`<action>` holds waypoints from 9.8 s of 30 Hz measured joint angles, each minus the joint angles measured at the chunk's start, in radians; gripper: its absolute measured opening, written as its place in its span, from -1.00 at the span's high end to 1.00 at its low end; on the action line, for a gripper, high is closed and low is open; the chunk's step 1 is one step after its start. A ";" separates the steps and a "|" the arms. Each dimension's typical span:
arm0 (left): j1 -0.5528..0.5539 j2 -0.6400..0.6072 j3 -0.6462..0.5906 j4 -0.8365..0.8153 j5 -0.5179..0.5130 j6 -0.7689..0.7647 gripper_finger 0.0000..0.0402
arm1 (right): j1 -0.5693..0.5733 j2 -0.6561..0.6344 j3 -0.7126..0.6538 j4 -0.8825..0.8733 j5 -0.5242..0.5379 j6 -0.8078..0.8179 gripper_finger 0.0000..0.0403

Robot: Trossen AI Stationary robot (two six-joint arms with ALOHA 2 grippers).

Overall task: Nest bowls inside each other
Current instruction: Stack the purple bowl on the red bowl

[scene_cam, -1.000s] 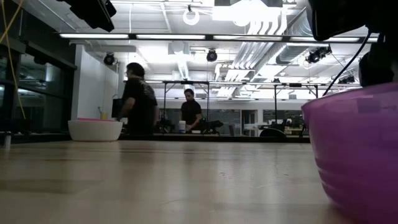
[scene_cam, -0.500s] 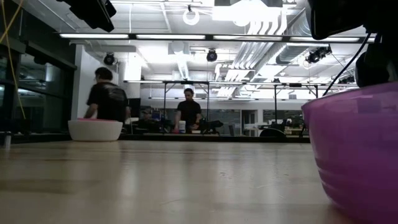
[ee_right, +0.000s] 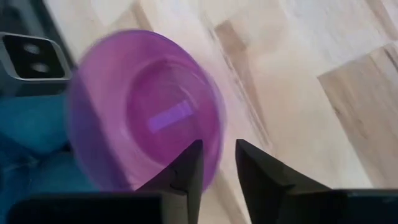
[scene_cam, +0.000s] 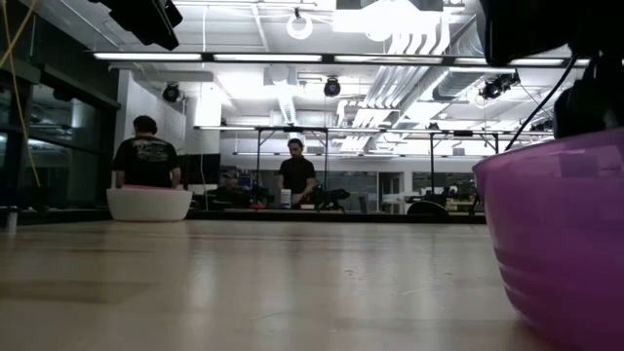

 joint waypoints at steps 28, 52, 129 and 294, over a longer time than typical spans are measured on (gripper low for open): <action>0.000 0.000 0.001 0.006 0.019 0.000 0.64 | -0.019 0.062 0.000 0.024 -0.079 -0.016 0.95; -0.108 0.030 0.017 0.131 0.047 0.151 0.64 | -0.196 0.033 0.274 -0.445 0.001 -0.327 0.98; -0.009 0.468 0.499 -0.111 0.086 0.705 0.64 | -0.523 0.048 0.417 -0.347 -0.147 -0.636 0.99; 1.344 0.111 -0.053 -0.114 0.251 0.681 1.00 | 0.075 -0.118 0.327 -0.321 0.213 -0.165 0.32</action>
